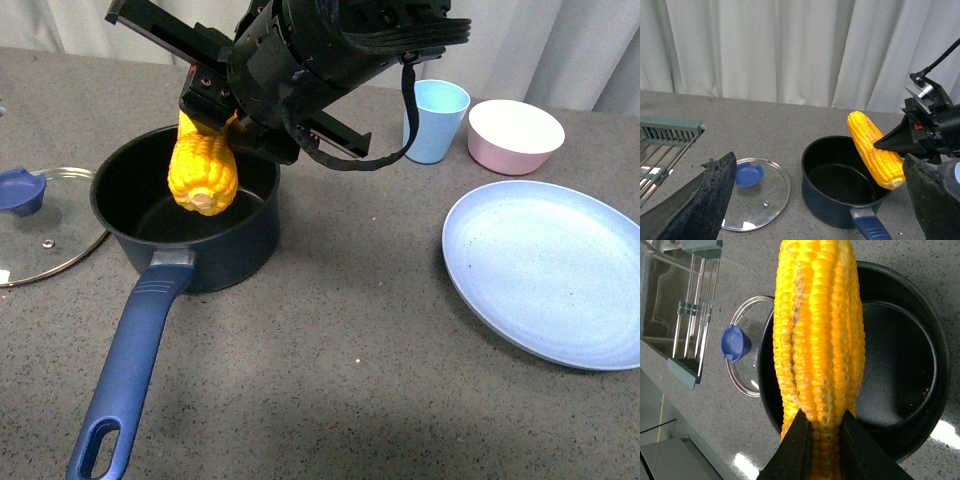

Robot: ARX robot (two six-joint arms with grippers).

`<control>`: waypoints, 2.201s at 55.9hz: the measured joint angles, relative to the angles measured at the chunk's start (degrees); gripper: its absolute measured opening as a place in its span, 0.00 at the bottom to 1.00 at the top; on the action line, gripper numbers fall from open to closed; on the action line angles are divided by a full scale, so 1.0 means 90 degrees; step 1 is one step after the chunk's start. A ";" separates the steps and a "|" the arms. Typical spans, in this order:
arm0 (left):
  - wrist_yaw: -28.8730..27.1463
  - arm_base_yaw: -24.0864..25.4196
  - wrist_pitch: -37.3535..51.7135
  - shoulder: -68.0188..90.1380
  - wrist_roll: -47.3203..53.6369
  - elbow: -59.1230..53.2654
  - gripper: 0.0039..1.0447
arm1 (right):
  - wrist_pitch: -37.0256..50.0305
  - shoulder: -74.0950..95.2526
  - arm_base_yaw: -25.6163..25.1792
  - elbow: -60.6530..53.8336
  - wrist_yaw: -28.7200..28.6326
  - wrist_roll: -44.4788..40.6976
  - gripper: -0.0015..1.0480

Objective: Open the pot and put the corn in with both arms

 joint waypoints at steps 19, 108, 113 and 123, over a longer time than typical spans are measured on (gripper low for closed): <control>0.0000 0.0000 0.0000 0.0000 -0.0002 0.0000 0.94 | -0.0202 0.0478 0.0189 0.0449 0.0024 0.0053 0.09; -0.0010 0.0000 -0.0010 0.0000 -0.0002 0.0000 0.94 | 0.7431 -0.4104 -0.1715 -0.7087 0.4303 -0.4393 0.57; -0.0002 0.0000 -0.0010 -0.0005 -0.0002 0.0000 0.94 | 0.7448 -0.4697 -0.1982 -0.7468 0.3978 -0.4454 0.42; 0.0000 0.0000 -0.0010 -0.0005 -0.0002 0.0000 0.94 | 0.6926 -0.5838 -0.2620 -0.8213 0.3390 -0.4495 0.06</control>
